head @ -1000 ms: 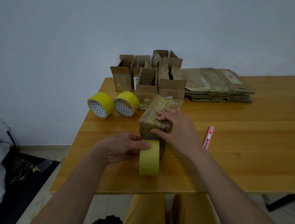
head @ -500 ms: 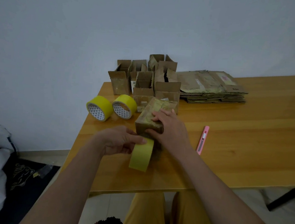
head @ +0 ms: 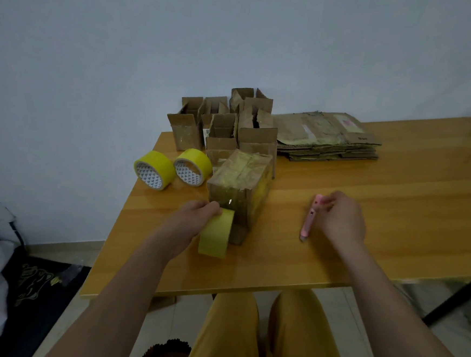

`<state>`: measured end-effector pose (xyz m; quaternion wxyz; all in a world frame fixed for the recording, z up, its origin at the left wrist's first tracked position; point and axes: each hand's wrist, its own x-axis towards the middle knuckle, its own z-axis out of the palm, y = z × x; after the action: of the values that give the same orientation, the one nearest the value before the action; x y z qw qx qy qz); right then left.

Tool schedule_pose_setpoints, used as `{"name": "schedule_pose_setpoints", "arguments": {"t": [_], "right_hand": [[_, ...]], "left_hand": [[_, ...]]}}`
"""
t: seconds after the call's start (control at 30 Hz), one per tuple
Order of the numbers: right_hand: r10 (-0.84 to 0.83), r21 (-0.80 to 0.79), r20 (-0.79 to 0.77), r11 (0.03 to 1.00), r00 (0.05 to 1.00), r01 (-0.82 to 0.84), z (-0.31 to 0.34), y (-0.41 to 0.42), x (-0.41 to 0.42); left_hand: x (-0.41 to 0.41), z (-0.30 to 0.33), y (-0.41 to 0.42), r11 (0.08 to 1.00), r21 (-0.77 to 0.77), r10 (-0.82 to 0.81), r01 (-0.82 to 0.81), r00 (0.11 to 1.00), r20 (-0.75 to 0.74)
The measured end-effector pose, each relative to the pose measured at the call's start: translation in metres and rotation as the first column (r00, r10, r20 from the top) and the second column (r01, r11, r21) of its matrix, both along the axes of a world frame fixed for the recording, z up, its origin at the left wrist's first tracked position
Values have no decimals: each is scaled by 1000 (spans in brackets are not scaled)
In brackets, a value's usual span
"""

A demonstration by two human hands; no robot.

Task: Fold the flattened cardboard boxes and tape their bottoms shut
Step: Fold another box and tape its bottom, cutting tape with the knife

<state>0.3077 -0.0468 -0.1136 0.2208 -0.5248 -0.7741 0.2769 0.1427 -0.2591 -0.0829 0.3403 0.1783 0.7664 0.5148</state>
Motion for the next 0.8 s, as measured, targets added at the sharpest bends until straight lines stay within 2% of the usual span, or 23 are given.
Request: {"name": "schedule_pose_setpoints", "arguments": {"t": [0.07,0.13,0.2,0.3,0.33,0.4,0.47,0.53,0.57,0.63,0.7,0.8], "right_hand": [[4,-80,190,997,982,12,-4,-2,1],[47,-76,276,997,960,-27,-5,-9,-2],[71,-99,277,994,958,-45,-1,-11,-4],[107,-222,234,974,966,-54,3,-9,-8],[121,-267,149,961,981,-78,3,-9,-10],[125,-332,-188,925,974,-183,5,-14,-13],[107,-303,-515,905,850,-297,14,-23,-17],[150,-242,-743,849,653,-470,27,-33,-19],[199,-191,-801,808,564,-557,32,-37,-21],[330,-80,-824,737,461,-672,36,-46,-26],[444,14,-794,696,415,-718,37,-55,-34],[566,136,-716,687,409,-713,31,-67,-45]], "left_hand": [[-2,0,2,1000,-3,-11,11,1000,-14],[-5,3,1,1000,-11,-28,28,1000,-14],[-9,8,-2,1000,-10,-25,25,1000,-10],[-17,10,-10,1000,6,-8,8,1000,13],[-19,9,-13,1000,13,-3,2,1000,29],[-23,4,-16,999,38,14,-17,998,67],[-26,-1,-18,997,73,27,-33,995,95],[-28,-4,-18,994,110,11,-23,994,104],[-29,-4,-19,992,124,3,-17,994,109],[-31,-5,-20,989,149,-5,-13,993,115],[-34,-9,-20,986,166,-3,-15,994,111],[-33,-11,-21,984,172,19,-36,995,100]]}}
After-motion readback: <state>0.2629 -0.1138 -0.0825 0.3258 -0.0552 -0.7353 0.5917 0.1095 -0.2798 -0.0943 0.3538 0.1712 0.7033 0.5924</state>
